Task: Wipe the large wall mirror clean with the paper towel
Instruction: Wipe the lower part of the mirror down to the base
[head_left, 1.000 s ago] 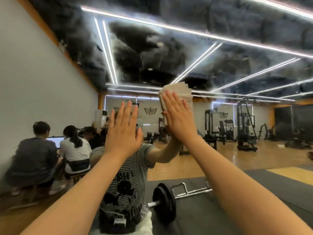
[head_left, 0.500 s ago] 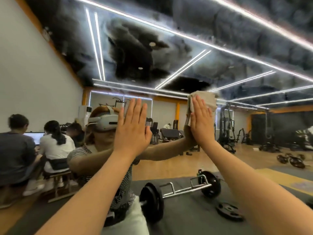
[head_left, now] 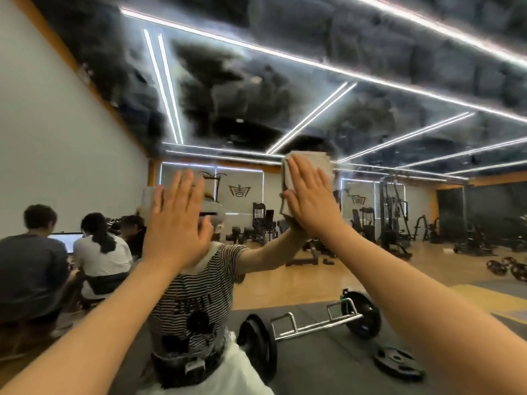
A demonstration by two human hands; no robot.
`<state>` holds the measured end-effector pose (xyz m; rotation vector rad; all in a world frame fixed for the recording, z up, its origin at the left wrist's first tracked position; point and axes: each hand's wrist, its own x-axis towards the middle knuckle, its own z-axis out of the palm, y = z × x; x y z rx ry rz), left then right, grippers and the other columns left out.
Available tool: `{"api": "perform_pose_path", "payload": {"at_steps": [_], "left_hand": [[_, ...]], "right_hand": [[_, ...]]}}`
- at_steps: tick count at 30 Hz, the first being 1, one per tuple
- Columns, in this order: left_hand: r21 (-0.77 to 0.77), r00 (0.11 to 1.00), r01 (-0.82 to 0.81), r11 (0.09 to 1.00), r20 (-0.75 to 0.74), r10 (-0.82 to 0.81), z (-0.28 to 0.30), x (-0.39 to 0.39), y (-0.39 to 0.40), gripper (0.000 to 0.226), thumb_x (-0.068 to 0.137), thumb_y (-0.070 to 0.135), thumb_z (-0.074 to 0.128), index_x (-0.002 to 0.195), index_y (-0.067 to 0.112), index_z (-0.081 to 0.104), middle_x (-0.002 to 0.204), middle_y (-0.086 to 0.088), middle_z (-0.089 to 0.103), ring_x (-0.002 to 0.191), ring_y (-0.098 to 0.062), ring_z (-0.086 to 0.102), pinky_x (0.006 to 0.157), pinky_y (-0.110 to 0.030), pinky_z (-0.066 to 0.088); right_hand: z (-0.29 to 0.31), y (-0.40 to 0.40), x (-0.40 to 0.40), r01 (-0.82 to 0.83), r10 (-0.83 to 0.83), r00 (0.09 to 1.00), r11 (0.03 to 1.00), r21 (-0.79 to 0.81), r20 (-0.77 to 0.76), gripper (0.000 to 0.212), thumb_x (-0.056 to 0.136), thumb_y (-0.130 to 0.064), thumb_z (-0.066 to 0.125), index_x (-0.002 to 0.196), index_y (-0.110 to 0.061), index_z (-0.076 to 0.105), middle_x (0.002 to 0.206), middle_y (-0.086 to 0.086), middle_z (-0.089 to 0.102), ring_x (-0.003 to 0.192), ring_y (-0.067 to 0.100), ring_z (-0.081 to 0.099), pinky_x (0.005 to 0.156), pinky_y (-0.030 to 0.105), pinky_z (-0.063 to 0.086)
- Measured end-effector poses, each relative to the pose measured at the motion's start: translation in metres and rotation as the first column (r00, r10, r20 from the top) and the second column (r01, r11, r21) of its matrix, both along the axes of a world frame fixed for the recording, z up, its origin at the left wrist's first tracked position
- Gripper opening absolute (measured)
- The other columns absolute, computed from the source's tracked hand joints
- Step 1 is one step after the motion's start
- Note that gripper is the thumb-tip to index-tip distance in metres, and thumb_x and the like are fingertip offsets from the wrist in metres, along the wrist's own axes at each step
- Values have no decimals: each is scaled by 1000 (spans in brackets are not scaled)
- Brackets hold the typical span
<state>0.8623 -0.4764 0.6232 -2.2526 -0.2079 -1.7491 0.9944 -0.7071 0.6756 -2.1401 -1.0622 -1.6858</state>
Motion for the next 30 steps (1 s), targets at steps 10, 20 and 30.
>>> {"api": "perform_pose_path", "payload": {"at_steps": [10,20,30], "left_hand": [[-204,976,-191,960,62,207,6,6,-79,64,87,14,58,145,-2,35,154,-22,29,145,-36,19,118,-50,11],[-278,979,-120,953,127,160,-13,87,-137,66,91,31,26,150,3,23,158,-10,15,146,-18,7,120,-42,4],[-235,969,-101,967,196,149,-13,87,-139,67,90,34,23,151,4,26,159,-12,20,145,-15,6,118,-27,-10]], "right_hand": [[-2,-7,19,-82,90,988,994,-74,122,61,103,-39,20,154,-9,5,163,10,4,150,24,2,116,39,-8],[-3,-3,33,-243,250,959,968,-68,137,60,98,-37,9,151,-10,7,159,8,3,144,21,-4,114,44,-5],[1,-11,33,-233,247,963,964,-125,108,60,104,-39,15,145,-12,-21,161,7,-17,147,21,-17,110,40,-20]]}}
